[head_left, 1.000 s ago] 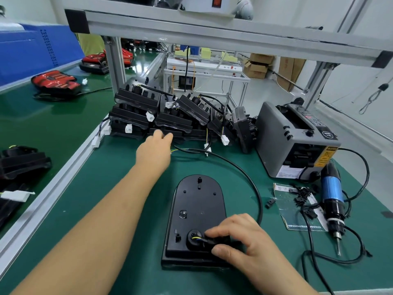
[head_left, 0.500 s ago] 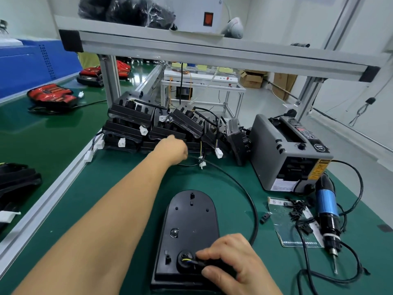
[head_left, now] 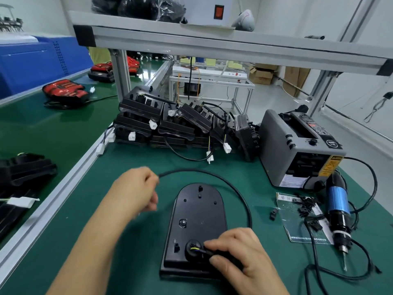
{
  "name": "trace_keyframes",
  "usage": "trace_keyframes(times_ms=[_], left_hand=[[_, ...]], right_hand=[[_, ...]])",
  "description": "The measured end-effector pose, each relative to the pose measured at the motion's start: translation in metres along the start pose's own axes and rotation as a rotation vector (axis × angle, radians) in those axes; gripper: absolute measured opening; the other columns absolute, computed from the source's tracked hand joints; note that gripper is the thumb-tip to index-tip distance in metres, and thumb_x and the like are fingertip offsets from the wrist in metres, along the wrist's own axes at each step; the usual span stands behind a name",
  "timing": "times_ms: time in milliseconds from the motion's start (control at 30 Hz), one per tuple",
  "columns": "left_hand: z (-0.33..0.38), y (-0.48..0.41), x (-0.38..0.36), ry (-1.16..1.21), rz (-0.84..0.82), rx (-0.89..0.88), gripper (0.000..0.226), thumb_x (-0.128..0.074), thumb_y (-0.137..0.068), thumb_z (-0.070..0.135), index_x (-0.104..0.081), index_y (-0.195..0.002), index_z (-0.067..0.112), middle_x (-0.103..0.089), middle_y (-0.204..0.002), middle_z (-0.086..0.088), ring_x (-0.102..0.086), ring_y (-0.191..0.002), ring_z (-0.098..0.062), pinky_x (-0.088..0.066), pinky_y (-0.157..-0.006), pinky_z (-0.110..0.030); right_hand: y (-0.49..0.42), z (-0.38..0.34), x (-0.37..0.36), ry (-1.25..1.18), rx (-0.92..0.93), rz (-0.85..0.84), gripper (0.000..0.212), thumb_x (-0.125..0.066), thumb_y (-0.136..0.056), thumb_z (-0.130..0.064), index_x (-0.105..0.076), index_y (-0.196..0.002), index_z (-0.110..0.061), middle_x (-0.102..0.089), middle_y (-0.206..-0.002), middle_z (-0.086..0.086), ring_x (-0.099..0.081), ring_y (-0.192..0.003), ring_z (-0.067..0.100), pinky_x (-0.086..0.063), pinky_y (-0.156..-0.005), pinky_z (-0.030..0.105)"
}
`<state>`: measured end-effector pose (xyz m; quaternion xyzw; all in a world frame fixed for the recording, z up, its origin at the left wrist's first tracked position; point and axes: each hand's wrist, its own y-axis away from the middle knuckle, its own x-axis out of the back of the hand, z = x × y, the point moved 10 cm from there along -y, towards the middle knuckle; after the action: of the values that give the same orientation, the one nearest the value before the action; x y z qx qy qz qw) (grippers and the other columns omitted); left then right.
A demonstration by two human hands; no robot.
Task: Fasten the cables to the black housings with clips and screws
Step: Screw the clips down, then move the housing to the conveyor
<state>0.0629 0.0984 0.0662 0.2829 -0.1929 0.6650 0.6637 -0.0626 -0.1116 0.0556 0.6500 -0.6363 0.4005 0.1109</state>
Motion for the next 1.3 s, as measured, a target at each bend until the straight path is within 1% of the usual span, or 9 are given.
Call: trace_keyframes(times_ms=[267,367,567,633,700,800,900,1100,1300], left_hand=[[-0.048,0.072,-0.032,-0.333,-0.073,-0.054,0.040,-0.046,-0.092,0.047,-0.061,-0.073,0.015,-0.060,-0.068,0.005,-0.057,-0.068,-0.009,-0.048,-0.071,-0.029],[-0.040,0.090,-0.044,-0.286,-0.081,-0.124,0.044,-0.032,-0.097,0.045,-0.053,-0.072,0.015,-0.051,-0.082,0.006,-0.048,-0.086,-0.006,-0.043,-0.082,-0.031],[-0.038,0.113,-0.068,-0.185,-0.166,-0.099,0.035,-0.027,-0.096,0.050,-0.048,-0.118,0.032,-0.039,-0.120,0.017,-0.030,-0.117,-0.005,-0.029,-0.100,-0.024],[-0.036,0.117,-0.068,-0.047,-0.168,-0.064,0.035,-0.031,-0.097,0.047,-0.038,-0.130,0.037,-0.041,-0.128,0.015,-0.043,-0.118,-0.007,-0.035,-0.098,-0.021],[-0.039,0.122,-0.071,0.306,-0.194,0.071,0.027,-0.038,-0.097,0.042,-0.042,-0.122,0.034,-0.054,-0.119,0.008,-0.067,-0.091,-0.010,-0.051,-0.077,-0.019],[-0.047,0.128,-0.089,0.862,-0.253,0.291,0.017,-0.048,-0.095,0.034,-0.049,-0.111,0.027,-0.062,-0.111,-0.008,-0.071,-0.076,-0.031,-0.058,-0.070,-0.039],[-0.051,0.129,-0.096,1.163,-0.181,0.358,0.015,-0.053,-0.095,0.023,-0.055,-0.109,0.026,-0.066,-0.103,-0.015,-0.069,-0.073,-0.039,-0.057,-0.060,-0.039],[-0.055,0.112,-0.077,1.398,0.085,0.279,0.026,-0.048,-0.097,0.013,-0.053,-0.121,0.023,-0.069,-0.106,-0.010,-0.071,-0.076,-0.033,-0.057,-0.060,-0.041],[-0.050,0.074,-0.015,1.251,0.320,0.101,0.032,-0.040,-0.101,0.020,-0.044,-0.132,0.025,-0.061,-0.124,0.000,-0.072,-0.081,-0.016,-0.057,-0.079,-0.039]], right_hand=[[0.007,0.001,0.002,-0.018,-0.108,0.048,0.037,-0.068,-0.076,-0.035,-0.057,-0.105,-0.056,-0.061,-0.103,-0.024,-0.035,-0.126,0.003,-0.028,-0.107,0.032],[0.015,0.004,-0.005,-0.051,-0.161,0.038,0.052,-0.070,-0.084,-0.018,-0.053,-0.104,-0.062,-0.048,-0.125,-0.029,-0.017,-0.136,-0.004,-0.014,-0.109,0.016],[0.020,0.009,-0.019,-0.261,-0.252,0.044,0.040,-0.062,-0.088,-0.009,-0.063,-0.099,-0.048,-0.047,-0.129,-0.029,-0.026,-0.134,-0.008,-0.019,-0.099,0.001],[0.020,0.009,-0.016,-0.313,-0.256,0.076,0.043,-0.062,-0.087,-0.005,-0.063,-0.096,-0.048,-0.054,-0.125,-0.025,-0.036,-0.130,-0.005,-0.026,-0.101,0.005],[0.017,0.008,-0.014,-0.351,-0.247,0.088,0.045,-0.062,-0.086,-0.002,-0.063,-0.092,-0.047,-0.058,-0.121,-0.026,-0.042,-0.127,-0.002,-0.031,-0.102,0.011],[0.003,0.004,-0.011,-0.347,-0.197,0.072,0.042,-0.064,-0.084,-0.001,-0.066,-0.088,-0.043,-0.059,-0.117,-0.028,-0.043,-0.125,-0.006,-0.030,-0.098,0.006],[-0.017,-0.002,-0.012,-0.342,-0.147,0.017,0.035,-0.063,-0.086,-0.005,-0.066,-0.088,-0.041,-0.061,-0.114,-0.026,-0.043,-0.124,-0.008,-0.030,-0.097,0.005],[-0.062,-0.032,-0.029,-0.320,-0.006,-0.014,0.015,-0.054,-0.091,-0.039,-0.069,-0.094,-0.040,-0.056,-0.123,-0.028,-0.032,-0.132,-0.006,-0.027,-0.104,0.018],[-0.073,-0.040,-0.045,-0.309,0.027,0.042,0.048,-0.051,-0.079,-0.039,-0.045,-0.126,-0.043,-0.026,-0.145,-0.030,-0.016,-0.138,-0.009,-0.018,-0.102,0.005]])
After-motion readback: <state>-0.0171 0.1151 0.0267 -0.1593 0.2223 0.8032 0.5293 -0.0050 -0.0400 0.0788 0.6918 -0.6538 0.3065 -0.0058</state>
